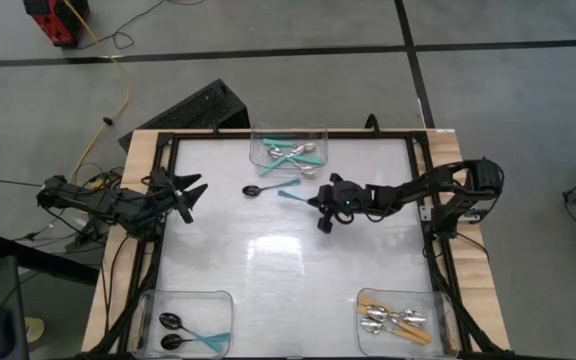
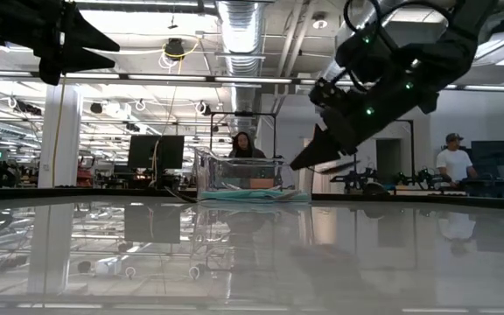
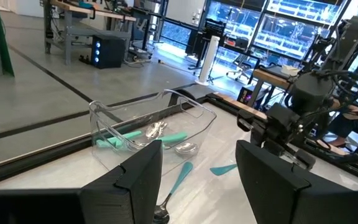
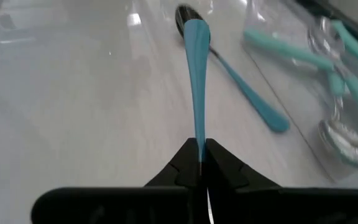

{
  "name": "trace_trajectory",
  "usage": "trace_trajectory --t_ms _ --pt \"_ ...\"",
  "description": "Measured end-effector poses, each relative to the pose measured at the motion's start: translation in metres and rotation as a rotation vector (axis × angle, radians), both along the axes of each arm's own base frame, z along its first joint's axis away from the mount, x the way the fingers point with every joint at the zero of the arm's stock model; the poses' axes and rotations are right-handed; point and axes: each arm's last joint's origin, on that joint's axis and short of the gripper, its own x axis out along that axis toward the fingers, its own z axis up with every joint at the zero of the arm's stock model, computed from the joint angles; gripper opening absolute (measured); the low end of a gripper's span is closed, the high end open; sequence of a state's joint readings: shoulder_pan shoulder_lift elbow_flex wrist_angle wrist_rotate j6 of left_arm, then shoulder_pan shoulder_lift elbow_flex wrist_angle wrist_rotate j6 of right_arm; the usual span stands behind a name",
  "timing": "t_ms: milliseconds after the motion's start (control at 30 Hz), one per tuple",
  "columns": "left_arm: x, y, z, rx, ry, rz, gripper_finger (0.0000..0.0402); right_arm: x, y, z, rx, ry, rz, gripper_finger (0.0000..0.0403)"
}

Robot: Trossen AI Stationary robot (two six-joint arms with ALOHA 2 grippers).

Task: Sort silverware by color (type)
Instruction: Put the right black spoon into the bottom left transparent bin

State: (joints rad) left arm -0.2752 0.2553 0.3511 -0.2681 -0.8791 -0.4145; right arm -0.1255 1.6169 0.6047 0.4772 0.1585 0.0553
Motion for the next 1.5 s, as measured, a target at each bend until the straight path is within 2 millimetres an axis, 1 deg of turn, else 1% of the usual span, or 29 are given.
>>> trace_trajectory --t_ms 133,300,433,600,733,933,1067,1233,1500 --pt "0.000 0.000 0.000 0.000 -0.001 0.000 0.0190 0.009 0.004 0.010 -0.026 -0.034 -0.003 0.0038" --pt "0.000 0.000 0.001 -0.002 -0.006 0.000 0.0190 0.019 0.013 0.023 -0.054 -0.076 0.033 0.0038" --pt "0.000 0.000 0.000 0.002 -0.003 0.000 0.0190 0.027 0.019 0.034 -0.098 -0.104 0.010 0.0038" --pt "0.000 0.000 0.000 0.002 -0.003 -0.001 0.0190 0.037 0.027 0.050 -0.162 -0.143 0.018 0.0038" --pt "0.000 0.000 0.000 0.000 -0.004 0.000 0.0190 0.045 0.033 0.061 -0.180 -0.175 0.032 0.0038" --pt "0.000 0.000 0.000 -0.001 -0.004 -0.001 0.0190 0.051 0.041 0.072 -0.199 -0.213 0.057 0.0038" --pt "0.000 0.000 0.000 -0.001 -0.005 0.000 0.0190 0.055 0.047 0.082 -0.208 -0.278 0.072 0.0038" --pt "0.000 0.000 0.001 -0.002 -0.008 0.000 0.0190 0.058 0.055 0.089 -0.217 -0.297 0.097 0.0038" --pt "0.000 0.000 0.002 -0.006 -0.023 0.000 0.0190 0.063 0.074 0.106 -0.259 -0.350 0.158 0.0038"
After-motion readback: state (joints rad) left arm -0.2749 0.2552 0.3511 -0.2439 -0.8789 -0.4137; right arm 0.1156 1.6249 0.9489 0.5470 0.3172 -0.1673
